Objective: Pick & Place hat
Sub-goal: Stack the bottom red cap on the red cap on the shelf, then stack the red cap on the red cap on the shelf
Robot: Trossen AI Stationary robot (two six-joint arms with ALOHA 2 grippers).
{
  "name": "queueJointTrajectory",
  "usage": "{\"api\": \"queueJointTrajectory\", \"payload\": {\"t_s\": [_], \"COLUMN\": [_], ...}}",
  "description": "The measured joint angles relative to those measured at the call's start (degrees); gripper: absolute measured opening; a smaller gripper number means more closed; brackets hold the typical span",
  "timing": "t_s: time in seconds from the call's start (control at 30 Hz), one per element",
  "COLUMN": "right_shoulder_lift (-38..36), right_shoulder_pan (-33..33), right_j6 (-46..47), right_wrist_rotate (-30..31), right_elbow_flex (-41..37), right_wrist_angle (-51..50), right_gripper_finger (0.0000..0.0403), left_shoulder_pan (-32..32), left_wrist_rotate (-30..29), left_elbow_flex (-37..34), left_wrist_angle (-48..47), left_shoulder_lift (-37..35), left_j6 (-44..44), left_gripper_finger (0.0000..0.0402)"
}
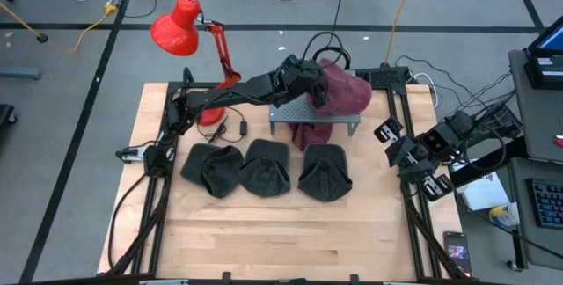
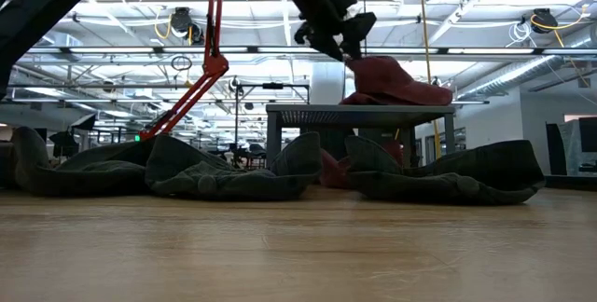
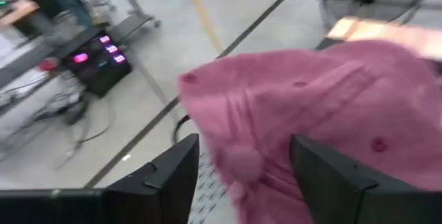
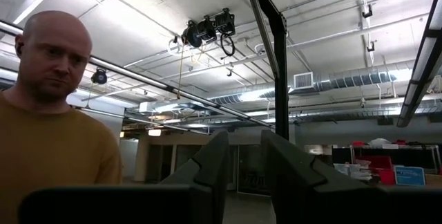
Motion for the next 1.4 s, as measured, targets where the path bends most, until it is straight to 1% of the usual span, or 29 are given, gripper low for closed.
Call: {"api": "queueJointTrajectory", "payload": {"t_s": [0.13,0.27,0.4,0.47,0.57,0.77,0.87,0.97,1.03,1.2,1.4], "right_shoulder_lift": [0.0,0.0,0.0,0.0,0.0,0.0,0.0,0.0,0.0,0.0,0.0], "right_shoulder_pan": [0.0,0.0,0.0,0.0,0.0,0.0,0.0,0.0,0.0,0.0,0.0], "right_j6": [0.0,1.4,3.0,3.2,3.2,3.2,3.8,6.3,7.8,9.7,9.7], "right_wrist_rotate": [0.0,-0.2,-0.2,-0.2,0.0,0.1,0.1,0.0,0.0,-0.2,-0.2], "right_elbow_flex": [0.0,0.0,0.0,0.0,0.0,0.0,0.0,0.0,0.0,0.0,0.0], "right_wrist_angle": [0.0,-0.1,-0.3,-0.5,-0.9,-0.9,-0.9,-1.0,-1.1,-1.2,-1.2], "right_gripper_finger": [0.0077,0.0077,0.0077,0.0077,0.0077,0.0077,0.0077,0.0077,0.0077,0.0077,0.0078], "left_shoulder_pan": [-1.7,-3.3,-5.3,-6.5,-8.5,-12.1,-13.4,-14.5,-15.2,-16.9,-18.1], "left_wrist_rotate": [-8.3,-12.4,-13.0,-12.8,-12.8,-9.3,-4.9,0.4,2.6,4.2,3.4], "left_elbow_flex": [0.0,0.0,0.0,0.0,0.0,0.0,0.0,0.0,0.0,0.0,0.0], "left_wrist_angle": [-2.3,-4.8,-7.4,-10.3,-13.3,-23.0,-27.3,-31.3,-33.8,-39.1,-40.5], "left_shoulder_lift": [-0.4,-1.3,-2.4,-3.2,-3.8,-4.6,-4.6,-4.6,-4.5,-4.5,-4.0], "left_j6": [-0.3,-2.1,-4.8,-6.8,-11.7,-27.4,-35.3,-45.4,-51.5,-66.5,-75.4], "left_gripper_finger": [0.0250,0.0254,0.0252,0.0248,0.0242,0.0226,0.0217,0.0209,0.0204,0.0191,0.0180]}}
